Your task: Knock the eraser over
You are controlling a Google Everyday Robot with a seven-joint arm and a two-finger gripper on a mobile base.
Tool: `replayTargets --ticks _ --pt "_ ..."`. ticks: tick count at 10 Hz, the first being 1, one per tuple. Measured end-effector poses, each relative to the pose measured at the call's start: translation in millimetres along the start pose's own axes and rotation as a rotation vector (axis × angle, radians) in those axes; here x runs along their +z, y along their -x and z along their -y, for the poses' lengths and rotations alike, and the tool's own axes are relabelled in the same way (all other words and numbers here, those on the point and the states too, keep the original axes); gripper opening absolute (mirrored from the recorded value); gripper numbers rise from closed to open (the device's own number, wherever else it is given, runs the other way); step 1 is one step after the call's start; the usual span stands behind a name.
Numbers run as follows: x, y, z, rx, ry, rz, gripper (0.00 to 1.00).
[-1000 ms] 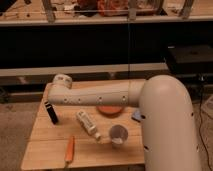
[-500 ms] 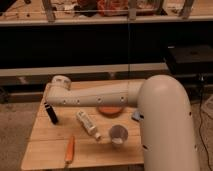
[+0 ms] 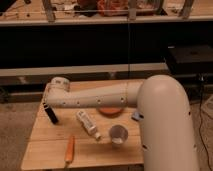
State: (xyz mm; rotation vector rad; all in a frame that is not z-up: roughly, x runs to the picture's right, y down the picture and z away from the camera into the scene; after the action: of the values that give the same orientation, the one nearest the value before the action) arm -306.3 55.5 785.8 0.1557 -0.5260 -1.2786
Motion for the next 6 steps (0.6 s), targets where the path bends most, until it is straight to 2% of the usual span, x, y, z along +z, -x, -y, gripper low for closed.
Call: replayTargets --ticks 6 --pt "4.8 6.4 15.4 -0.044 -0.026 -0.009 0.15"
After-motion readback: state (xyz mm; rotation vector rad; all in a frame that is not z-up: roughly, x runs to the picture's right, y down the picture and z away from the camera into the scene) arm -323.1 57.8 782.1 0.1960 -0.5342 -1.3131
